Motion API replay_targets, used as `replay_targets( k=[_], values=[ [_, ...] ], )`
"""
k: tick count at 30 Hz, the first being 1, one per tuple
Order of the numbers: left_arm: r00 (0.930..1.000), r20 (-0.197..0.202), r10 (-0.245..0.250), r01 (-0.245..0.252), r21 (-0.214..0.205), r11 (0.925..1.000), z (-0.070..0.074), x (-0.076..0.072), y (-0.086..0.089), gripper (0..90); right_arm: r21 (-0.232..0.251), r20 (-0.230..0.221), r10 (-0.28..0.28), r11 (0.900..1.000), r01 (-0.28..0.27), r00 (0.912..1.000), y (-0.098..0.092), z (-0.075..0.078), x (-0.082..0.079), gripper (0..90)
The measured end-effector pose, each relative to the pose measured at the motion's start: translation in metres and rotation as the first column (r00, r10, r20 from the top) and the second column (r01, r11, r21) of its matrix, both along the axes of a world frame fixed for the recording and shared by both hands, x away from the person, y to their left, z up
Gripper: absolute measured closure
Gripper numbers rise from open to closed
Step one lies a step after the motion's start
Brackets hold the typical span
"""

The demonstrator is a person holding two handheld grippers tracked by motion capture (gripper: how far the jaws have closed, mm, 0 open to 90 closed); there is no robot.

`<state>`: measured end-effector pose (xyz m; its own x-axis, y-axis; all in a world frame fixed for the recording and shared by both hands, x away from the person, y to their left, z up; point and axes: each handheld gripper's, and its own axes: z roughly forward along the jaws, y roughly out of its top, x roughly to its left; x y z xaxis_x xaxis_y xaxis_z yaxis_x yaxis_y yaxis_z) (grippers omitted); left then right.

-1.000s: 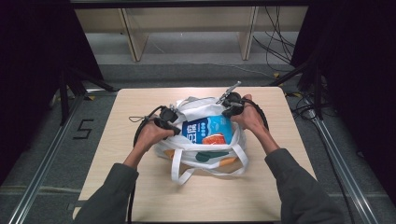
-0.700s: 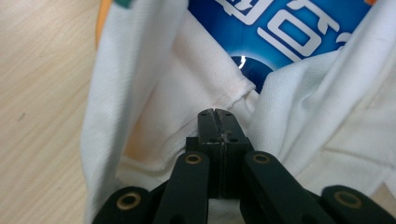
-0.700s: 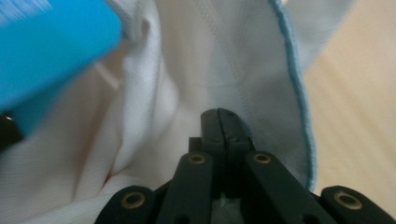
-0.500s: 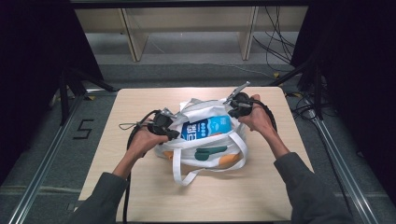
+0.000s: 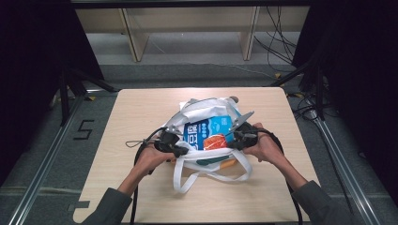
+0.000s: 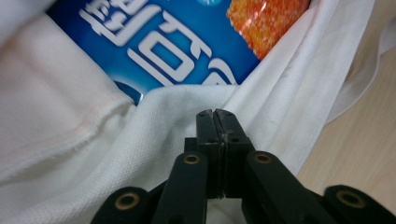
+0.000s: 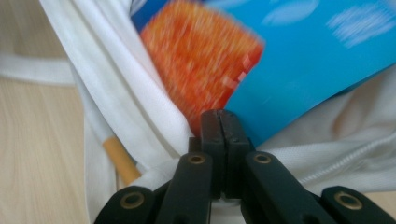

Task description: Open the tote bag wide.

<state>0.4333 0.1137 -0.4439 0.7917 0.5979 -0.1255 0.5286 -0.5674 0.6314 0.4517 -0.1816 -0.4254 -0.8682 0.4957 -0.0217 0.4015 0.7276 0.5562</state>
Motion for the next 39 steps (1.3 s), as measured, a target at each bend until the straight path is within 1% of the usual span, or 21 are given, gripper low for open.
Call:
replay_targets(
  k=[1, 4, 9, 10, 13, 15, 17, 18, 19, 20, 22, 24, 27, 28, 29, 31, 35, 36, 37, 38, 39],
  values=[
    [0.9996, 0.017, 0.023, -0.023, -0.032, 0.9992, 0.002, 0.002, -0.001, 86.6, 0.024, 0.019, -0.01, 0.9997, 0.009, 0.9998, 0.0, 0.005, 0.001, 90.0],
    [0.9973, 0.035, 0.064, -0.062, -0.056, 0.9965, 0.014, 0.013, 0.0, 85.5, 0.059, 0.035, -0.033, 0.9978, 0.031, 0.9989, 0.001, 0.019, 0.007, 90.0],
    [0.9896, 0.067, 0.127, -0.122, -0.081, 0.9892, 0.03, 0.044, -0.017, 85.7, 0.059, 0.06, -0.042, 0.9975, 0.039, 0.9973, 0.009, 0.025, 0.016, 90.0],
    [0.9898, 0.048, 0.134, -0.13, -0.084, 0.988, 0.031, 0.053, -0.021, 85.9, 0.047, 0.057, -0.045, 0.998, 0.042, 0.9973, 0.012, 0.022, 0.016, 90.0],
    [0.9807, 0.046, 0.19, -0.188, -0.038, 0.9814, 0.026, 0.077, -0.03, 86.4, 0.042, 0.054, -0.011, 0.9991, 0.009, 0.9985, 0.014, 0.016, 0.014, 90.0],
    [0.974, 0.017, 0.226, -0.226, -0.016, 0.9741, 0.017, 0.092, -0.032, 88.1, 0.029, 0.044, -0.021, 0.9994, 0.02, 0.9988, 0.012, 0.014, 0.01, 90.0],
    [0.9641, 0.044, 0.262, -0.264, 0.05, 0.9632, 0.008, 0.101, -0.033, 89.2, 0.008, 0.039, -0.028, 0.9996, 0.028, 0.9989, 0.008, 0.01, 0.006, 90.0],
    [0.9599, 0.033, 0.278, -0.28, 0.046, 0.959, 0.005, 0.105, -0.03, 89.3, -0.01, 0.033, -0.027, 0.9996, 0.027, 0.9991, 0.005, 0.006, 0.004, 90.0],
    [0.9425, 0.022, 0.333, -0.334, 0.025, 0.9423, 0.004, 0.109, -0.025, 89.4, -0.028, 0.018, -0.029, 0.9992, 0.029, 0.9994, 0.0, 0.003, 0.002, 90.0],
    [0.9327, 0.011, 0.36, -0.361, 0.034, 0.9321, 0.002, 0.112, -0.021, 89.5, -0.048, -0.009, -0.011, 0.9988, 0.011, 0.9999, -0.005, -0.008, -0.006, 90.0],
    [0.9168, -0.021, 0.399, -0.398, 0.032, 0.9168, -0.004, 0.116, -0.017, 89.5, -0.054, -0.006, -0.013, 0.9985, 0.012, 0.9999, -0.005, -0.01, -0.01, 90.0],
    [0.9153, -0.01, 0.403, -0.402, 0.039, 0.9148, -0.003, 0.116, -0.019, 89.5, -0.076, 0.037, 0.023, 0.9969, -0.02, 0.999, -0.004, -0.015, -0.014, 90.0],
    [0.9313, 0.018, 0.364, -0.364, 0.032, 0.9308, 0.004, 0.108, -0.02, 89.2, -0.068, 0.017, -0.008, 0.9976, 0.009, 0.9998, -0.003, -0.011, -0.014, 90.0],
    [0.9362, 0.024, 0.351, -0.351, 0.026, 0.9359, 0.005, 0.105, -0.02, 87.9, -0.048, 0.011, -0.012, 0.9988, 0.013, 0.9999, -0.004, -0.006, -0.013, 90.0],
    [0.9502, 0.035, 0.31, -0.31, 0.01, 0.9506, 0.01, 0.096, -0.02, 87.0, -0.022, 0.024, -0.017, 0.9996, 0.017, 0.9996, -0.005, -0.005, -0.011, 90.0],
    [0.9621, 0.052, 0.268, -0.268, 0.007, 0.9633, 0.015, 0.084, -0.019, 85.9, 0.046, 0.029, -0.033, 0.9985, 0.032, 0.999, -0.009, 0.005, -0.006, 90.0],
    [0.9837, 0.039, 0.175, -0.176, 0.017, 0.9842, 0.018, 0.057, -0.01, 84.1, 0.088, 0.052, -0.054, 0.9949, 0.05, 0.9971, -0.01, 0.017, 0.004, 90.0],
    [0.9872, 0.028, 0.157, -0.158, 0.034, 0.9869, 0.018, 0.05, -0.005, 84.0, 0.078, 0.047, -0.062, 0.9952, 0.058, 0.997, -0.009, 0.019, 0.004, 90.0],
    [0.9866, 0.05, 0.155, -0.158, 0.06, 0.9856, 0.012, 0.04, 0.008, 85.3, 0.042, 0.078, -0.077, 0.9964, 0.074, 0.994, -0.009, 0.018, 0.006, 90.0],
    [0.9866, 0.05, 0.155, -0.158, 0.06, 0.9856, 0.012, 0.04, 0.008, 86.7, 0.042, 0.078, -0.077, 0.9964, 0.074, 0.994, -0.009, 0.018, 0.006, 90.0],
    [0.9807, 0.051, 0.189, -0.192, 0.069, 0.979, 0.007, 0.033, 0.016, 86.7, 0.012, 0.101, -0.085, 0.9964, 0.084, 0.9912, -0.011, 0.017, 0.007, 90.0]
  ],
)
